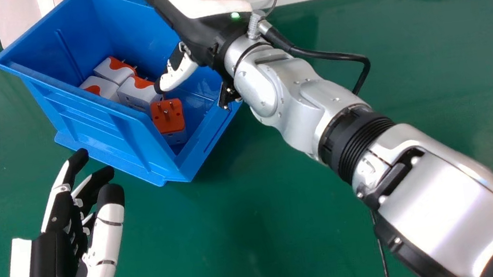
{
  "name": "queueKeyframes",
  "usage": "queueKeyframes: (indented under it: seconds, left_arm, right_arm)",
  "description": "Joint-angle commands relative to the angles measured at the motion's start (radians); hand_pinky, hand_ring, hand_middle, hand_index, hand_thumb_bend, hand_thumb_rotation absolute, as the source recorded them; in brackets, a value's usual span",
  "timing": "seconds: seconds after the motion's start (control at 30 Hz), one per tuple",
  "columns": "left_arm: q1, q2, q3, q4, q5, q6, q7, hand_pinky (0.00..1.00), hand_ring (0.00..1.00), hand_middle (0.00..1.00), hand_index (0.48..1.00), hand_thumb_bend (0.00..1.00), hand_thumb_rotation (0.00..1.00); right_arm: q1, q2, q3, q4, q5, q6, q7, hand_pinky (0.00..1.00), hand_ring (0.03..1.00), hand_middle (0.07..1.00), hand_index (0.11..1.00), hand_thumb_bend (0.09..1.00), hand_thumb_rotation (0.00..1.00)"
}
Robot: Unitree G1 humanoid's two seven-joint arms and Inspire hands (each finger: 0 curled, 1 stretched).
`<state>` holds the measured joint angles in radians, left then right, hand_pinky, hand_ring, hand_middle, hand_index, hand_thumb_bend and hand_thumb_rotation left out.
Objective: Pick all objects and put in blue box
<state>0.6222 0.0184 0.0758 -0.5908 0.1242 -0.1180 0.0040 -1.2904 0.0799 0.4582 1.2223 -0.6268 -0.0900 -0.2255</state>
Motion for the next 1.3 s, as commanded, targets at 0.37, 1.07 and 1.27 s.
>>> queueKeyframes:
  seconds: [0.37, 1.07, 1.27]
  left_arm:
    - [-0.018, 0.029, 0.046, 0.01, -0.025, 0.007, -0.018, 0.79, 0.86, 0.84, 0.914, 0.5, 0.79]
    - [-0.065, 0.048, 0.093, 0.08, -0.06, -0.033, -0.027, 0.79, 0.86, 0.85, 0.92, 0.46, 0.78]
    - [-0.092, 0.054, 0.113, 0.112, -0.07, -0.041, -0.03, 0.79, 0.86, 0.85, 0.919, 0.45, 0.78]
  right_arm:
    - [0.529, -0.2, -0.091, -0.908, 0.006, 0.042, 0.002, 0.81, 0.925, 0.968, 0.899, 0.655, 0.0]
    - [1.398, -0.222, -0.397, -1.633, 0.281, 0.053, 0.077, 0.79, 0.938, 0.968, 0.934, 0.456, 0.43]
    - [1.496, -0.185, -0.45, -1.639, 0.478, 0.061, 0.148, 0.86, 0.972, 0.987, 0.973, 0.395, 0.76]
